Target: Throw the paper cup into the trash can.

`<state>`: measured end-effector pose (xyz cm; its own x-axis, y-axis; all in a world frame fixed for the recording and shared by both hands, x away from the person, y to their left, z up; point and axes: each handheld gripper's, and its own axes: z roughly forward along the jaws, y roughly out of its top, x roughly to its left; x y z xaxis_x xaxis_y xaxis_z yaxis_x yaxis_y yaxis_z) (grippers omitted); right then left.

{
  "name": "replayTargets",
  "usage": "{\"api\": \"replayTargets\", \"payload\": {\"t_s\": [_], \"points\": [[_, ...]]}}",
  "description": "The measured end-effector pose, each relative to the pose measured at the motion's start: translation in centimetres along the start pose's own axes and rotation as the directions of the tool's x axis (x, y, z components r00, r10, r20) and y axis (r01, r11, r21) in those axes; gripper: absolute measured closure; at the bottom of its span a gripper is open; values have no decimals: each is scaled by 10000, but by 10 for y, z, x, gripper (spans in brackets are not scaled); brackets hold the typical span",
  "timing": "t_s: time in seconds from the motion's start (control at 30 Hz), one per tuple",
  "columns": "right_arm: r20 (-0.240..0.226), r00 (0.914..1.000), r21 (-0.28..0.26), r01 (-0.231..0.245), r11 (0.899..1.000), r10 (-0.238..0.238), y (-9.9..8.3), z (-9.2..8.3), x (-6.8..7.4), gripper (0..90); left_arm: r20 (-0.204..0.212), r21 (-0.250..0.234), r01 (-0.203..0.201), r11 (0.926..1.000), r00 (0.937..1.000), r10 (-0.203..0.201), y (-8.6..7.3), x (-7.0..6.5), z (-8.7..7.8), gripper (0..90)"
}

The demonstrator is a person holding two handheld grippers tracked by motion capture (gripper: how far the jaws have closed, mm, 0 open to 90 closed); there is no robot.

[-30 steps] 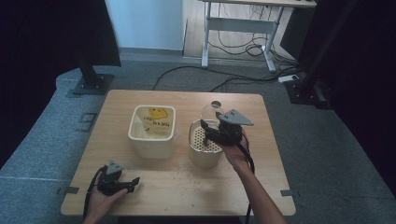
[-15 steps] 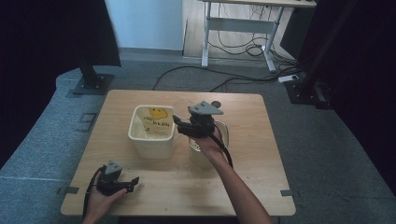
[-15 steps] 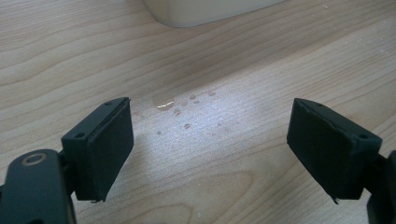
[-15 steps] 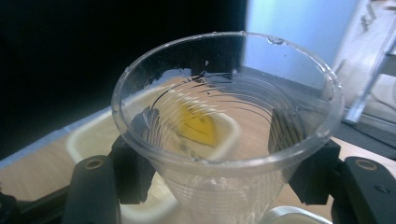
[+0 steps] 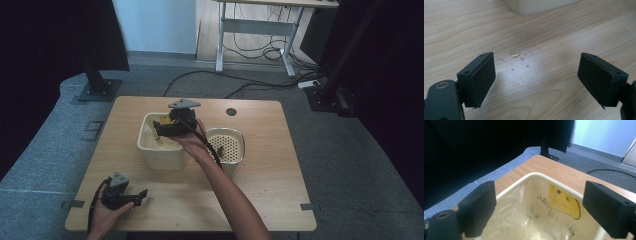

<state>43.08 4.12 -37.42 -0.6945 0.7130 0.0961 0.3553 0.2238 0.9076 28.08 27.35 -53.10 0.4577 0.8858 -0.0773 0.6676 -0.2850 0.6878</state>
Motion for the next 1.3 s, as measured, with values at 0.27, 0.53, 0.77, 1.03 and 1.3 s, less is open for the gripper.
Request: {"api": "replayTargets", "payload": {"t_s": [0.27,0.53,0.77,1.03,1.3], "points": [[-55,9996,-371,272,9989,-274,-8,-27,1,107,-25,11,-16,10000,10000,16,0,0,0,148],[174,9995,-933,296,9952,-281,-23,-88,-18,135,-64,33,-134,9999,9999,134,1,-4,1,148],[521,9984,-1229,261,9921,-198,-50,-130,-40,151,-160,15,-55,10000,9999,55,2,-1,1,148],[813,9967,-1566,148,9876,-21,-89,-172,-61,168,-205,17,-12,10000,9998,12,2,0,1,148],[1161,9921,-2202,-198,9753,464,-123,-209,-77,178,-221,52,12,10000,9998,-11,2,1,1,148]]}}
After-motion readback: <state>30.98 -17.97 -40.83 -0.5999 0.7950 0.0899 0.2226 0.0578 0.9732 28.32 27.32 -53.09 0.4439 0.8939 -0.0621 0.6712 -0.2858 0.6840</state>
